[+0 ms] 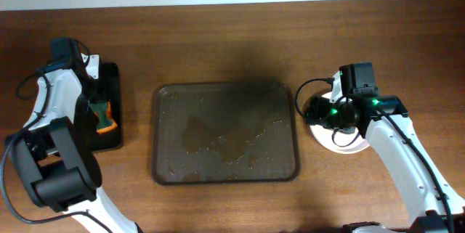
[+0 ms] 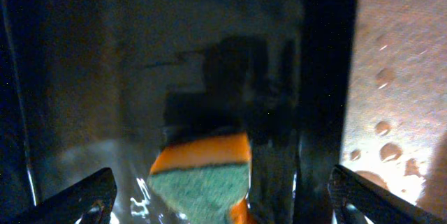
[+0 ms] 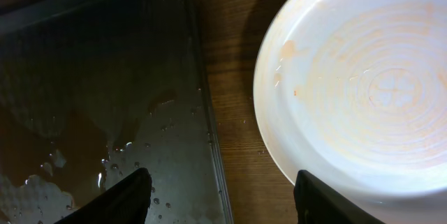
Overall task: Clean dirty plates on tray and stack at the side
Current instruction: 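Lower the sponge into the black tray and open left gripper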
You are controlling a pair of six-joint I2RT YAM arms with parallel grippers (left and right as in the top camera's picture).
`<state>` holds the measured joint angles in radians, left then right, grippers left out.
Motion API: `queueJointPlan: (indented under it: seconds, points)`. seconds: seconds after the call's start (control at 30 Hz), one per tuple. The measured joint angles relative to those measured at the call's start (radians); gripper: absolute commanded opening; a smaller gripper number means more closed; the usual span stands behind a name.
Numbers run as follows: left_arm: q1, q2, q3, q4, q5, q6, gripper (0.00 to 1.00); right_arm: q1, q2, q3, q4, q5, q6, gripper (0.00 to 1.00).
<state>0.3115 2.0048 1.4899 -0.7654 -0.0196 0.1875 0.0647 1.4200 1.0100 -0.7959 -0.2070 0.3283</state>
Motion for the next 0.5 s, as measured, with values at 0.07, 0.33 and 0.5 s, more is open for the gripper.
queueJointPlan:
  seconds: [0.07, 0.33, 0.5]
  points:
    - [-0.023, 0.0, 0.0, 0.005, 0.011, 0.004, 0.95, 0.0, 0.0, 0.0, 0.0, 0.0, 0.0, 0.67]
    - [-0.07, 0.0, 0.012, -0.011, 0.069, -0.039, 0.24, 0.0, 0.0, 0.0, 0.0, 0.008, 0.0, 0.67]
    - [-0.07, -0.002, -0.098, 0.08, 0.072, -0.055, 0.14, 0.0, 0.0, 0.0, -0.012, 0.008, 0.0, 0.67]
